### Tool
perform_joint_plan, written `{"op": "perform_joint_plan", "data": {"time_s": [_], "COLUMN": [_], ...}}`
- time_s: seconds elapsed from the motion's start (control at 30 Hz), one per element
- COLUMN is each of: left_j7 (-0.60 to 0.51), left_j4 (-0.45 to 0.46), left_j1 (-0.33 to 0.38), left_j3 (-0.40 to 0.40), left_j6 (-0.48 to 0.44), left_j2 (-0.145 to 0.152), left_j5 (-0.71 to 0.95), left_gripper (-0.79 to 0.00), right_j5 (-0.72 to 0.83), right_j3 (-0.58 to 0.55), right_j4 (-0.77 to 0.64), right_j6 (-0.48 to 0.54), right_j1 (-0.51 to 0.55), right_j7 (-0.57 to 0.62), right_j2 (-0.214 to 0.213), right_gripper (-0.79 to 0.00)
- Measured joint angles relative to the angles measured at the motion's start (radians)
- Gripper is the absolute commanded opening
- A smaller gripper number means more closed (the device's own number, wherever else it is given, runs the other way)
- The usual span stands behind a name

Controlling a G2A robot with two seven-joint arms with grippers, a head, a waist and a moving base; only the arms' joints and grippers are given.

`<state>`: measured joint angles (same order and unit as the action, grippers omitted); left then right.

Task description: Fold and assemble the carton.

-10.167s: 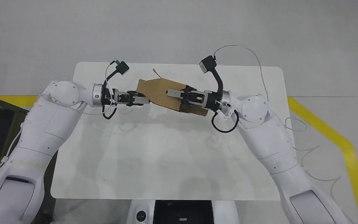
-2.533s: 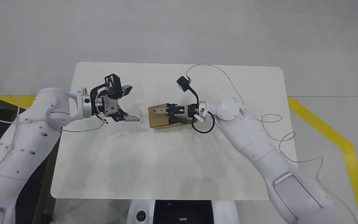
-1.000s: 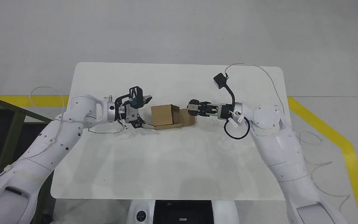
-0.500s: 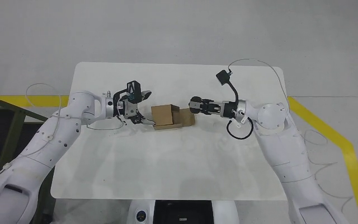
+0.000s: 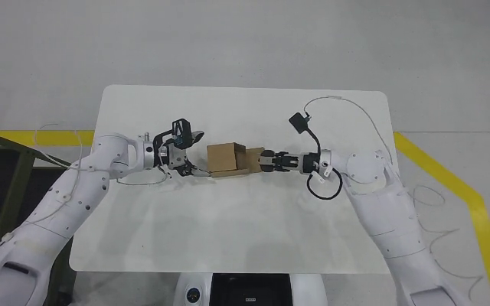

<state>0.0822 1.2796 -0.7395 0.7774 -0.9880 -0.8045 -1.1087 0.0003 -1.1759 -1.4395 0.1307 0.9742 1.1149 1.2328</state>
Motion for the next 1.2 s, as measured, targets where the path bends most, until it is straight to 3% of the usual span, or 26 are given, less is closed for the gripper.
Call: {"op": "perform_joint_plan", "data": {"time_s": [0.2, 0.47, 0.93, 1.2], "left_j7": [0.017, 0.066, 0.096, 0.117], "left_j4": [0.029, -0.009, -0.091, -0.124], "left_j1": [-0.051, -0.042, 0.01, 0.027], "left_j3": [0.016, -0.017, -0.062, -0.056], "left_j6": [0.054, 0.13, 0.072, 0.022], "left_j2": [-0.001, -0.04, -0.094, -0.106], "left_j5": [-0.011, -0.038, -0.081, -0.113], "left_gripper": [0.0, 0.0, 0.0, 0.0], "right_j5": [-0.037, -0.006, 0.058, 0.095], "right_j3": [0.049, 0.123, 0.266, 0.318], "right_j4": [0.033, 0.109, 0.231, 0.292], "right_j6": [-0.043, -0.055, -0.026, 0.006], "right_j1": [0.018, -0.015, -0.135, -0.174], "right_j7": [-0.046, -0.121, -0.144, -0.158], "right_j2": [0.003, 0.023, 0.073, 0.099], "right_gripper": [-0.785, -0.785, -0.785, -0.785]}}
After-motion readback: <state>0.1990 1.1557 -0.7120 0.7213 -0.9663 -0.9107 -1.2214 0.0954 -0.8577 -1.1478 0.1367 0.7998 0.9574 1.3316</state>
